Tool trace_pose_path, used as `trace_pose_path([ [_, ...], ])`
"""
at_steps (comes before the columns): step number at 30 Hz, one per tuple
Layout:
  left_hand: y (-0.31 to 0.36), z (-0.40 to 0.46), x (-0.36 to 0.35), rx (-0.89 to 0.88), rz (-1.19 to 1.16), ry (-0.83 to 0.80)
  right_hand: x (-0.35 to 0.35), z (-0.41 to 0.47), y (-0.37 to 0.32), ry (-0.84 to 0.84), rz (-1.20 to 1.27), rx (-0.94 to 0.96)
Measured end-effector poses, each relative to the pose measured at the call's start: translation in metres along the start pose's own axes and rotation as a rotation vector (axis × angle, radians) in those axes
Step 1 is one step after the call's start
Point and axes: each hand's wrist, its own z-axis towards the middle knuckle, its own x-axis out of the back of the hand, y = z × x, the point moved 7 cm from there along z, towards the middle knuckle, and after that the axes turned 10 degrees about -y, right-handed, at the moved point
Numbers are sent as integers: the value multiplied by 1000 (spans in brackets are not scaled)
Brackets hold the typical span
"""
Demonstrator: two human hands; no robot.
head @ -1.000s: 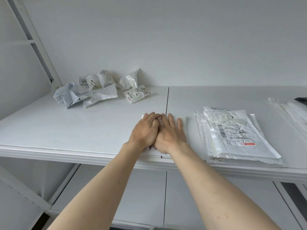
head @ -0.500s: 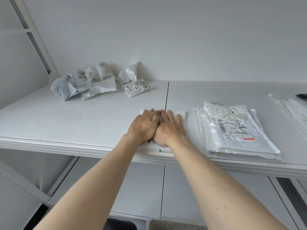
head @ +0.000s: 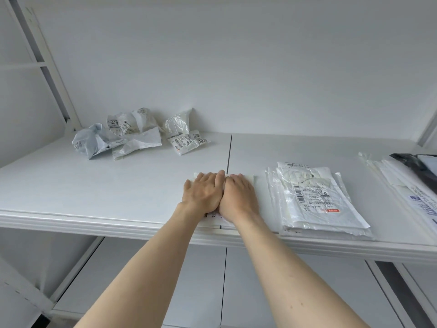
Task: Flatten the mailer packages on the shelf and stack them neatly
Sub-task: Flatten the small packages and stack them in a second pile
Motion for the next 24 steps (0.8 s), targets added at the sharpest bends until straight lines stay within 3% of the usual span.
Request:
trace_pose_path([
  [3, -4, -15, 3, 84, -48, 57, 10, -19, 3, 14, -89, -158],
  [7, -27, -36, 20, 201, -417, 256, 2, -32, -4, -103, -111, -58],
  [11, -44, -51, 26, 219, -1082, 270, 3, -45, 0, -150, 7, 43],
  [13, -49, -57, 24, 266, -1381, 163, 5, -50, 4, -183, 48, 57],
  [15, -51, -64, 23, 261, -1366, 78, 7, -56, 4, -198, 69, 97],
  [17, -46, -69, 20, 215, -1204, 20, 12, -64, 0, -219, 61, 142],
  [19, -43, -70, 17, 187, -1131, 57, 27, -70, -6, -196, 62, 153],
  [22, -39, -71, 19, 187, -1159, 167, 79, -75, -8, 73, 33, 151],
  [24, -37, -73, 15, 209, -1157, 200, 107, -73, 3, 170, -99, 34],
])
